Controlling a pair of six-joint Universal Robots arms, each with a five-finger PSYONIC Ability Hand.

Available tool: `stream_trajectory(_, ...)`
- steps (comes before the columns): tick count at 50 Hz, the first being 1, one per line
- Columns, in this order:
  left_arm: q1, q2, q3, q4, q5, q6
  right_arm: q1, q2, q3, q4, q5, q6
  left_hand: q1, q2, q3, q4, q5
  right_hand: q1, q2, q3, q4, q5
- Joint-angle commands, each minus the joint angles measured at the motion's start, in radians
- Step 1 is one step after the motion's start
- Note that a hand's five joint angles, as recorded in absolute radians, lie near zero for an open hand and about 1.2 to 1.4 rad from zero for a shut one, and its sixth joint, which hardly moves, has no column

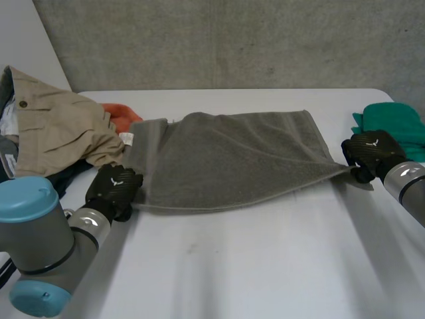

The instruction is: Fold the laundry.

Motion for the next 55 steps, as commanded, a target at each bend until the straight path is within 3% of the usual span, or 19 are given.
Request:
stream_trajectory(1,0.003,-0.029,0.014,0.019,0.003,0.008,-0.002,-0.003,-0.005,0.003,0.008,-0.003,0.337,0.343,0.355,0.35,0.357,0.274,0.221,0.208,0.198,0.235)
stream_trajectory(7,-0.017,0.06,-0.029,-0.008,-0.033,0.037,-0.022,-0.042,-0.01,0.07,0.008,-0.014,0.337,0.343,0.355,0.35,0.357,0.274,0.221,0.208,0.198,0.235)
stream_trajectory(11,-0.014,0.207,-0.092,-0.118,-0.056,0.047,-0.035,-0.111,-0.005,0.243,0.005,-0.092,0.337,0.343,0.355,0.35,0.357,0.274,0.221,0.208,0.198,0.235)
stream_trajectory(15,-0.003,0.356,-0.147,-0.342,-0.053,0.07,-0.093,-0.21,0.036,0.486,-0.001,-0.287,0.337,0.343,0.355,0.35,0.357,0.274,0.221,0.208,0.198,0.235)
stream_trajectory(19,0.006,0.48,-0.173,-0.661,-0.039,0.149,-0.177,-0.304,0.104,0.716,-0.028,-0.594,0.337,0.343,0.355,0.35,0.357,0.274,0.221,0.208,0.198,0.235)
stream_trajectory(23,0.02,0.518,-0.16,-0.838,-0.022,0.186,-0.193,-0.342,0.121,0.762,-0.054,-0.701,0.337,0.343,0.355,0.35,0.357,0.274,0.221,0.208,0.198,0.235)
stream_trajectory(29,-0.003,0.433,-0.065,-0.752,0.001,0.192,-0.134,-0.261,0.067,0.654,-0.062,-0.606,0.337,0.343,0.355,0.35,0.357,0.274,0.221,0.208,0.198,0.235)
stream_trajectory(37,-0.031,0.073,0.304,-0.47,-0.072,0.191,-0.012,-0.061,-0.124,0.373,0.043,-0.41,0.337,0.343,0.355,0.35,0.357,0.274,0.221,0.208,0.198,0.235)
stream_trajectory(44,-0.058,-0.186,0.615,-0.438,-0.134,0.189,0.041,0.11,-0.27,0.195,0.128,-0.336,0.337,0.343,0.355,0.35,0.357,0.274,0.221,0.208,0.198,0.235)
stream_trajectory(55,-0.074,-0.41,0.903,-0.412,-0.152,0.215,0.099,0.355,-0.517,0.038,0.182,-0.292,0.337,0.343,0.355,0.35,0.357,0.274,0.221,0.208,0.198,0.235)
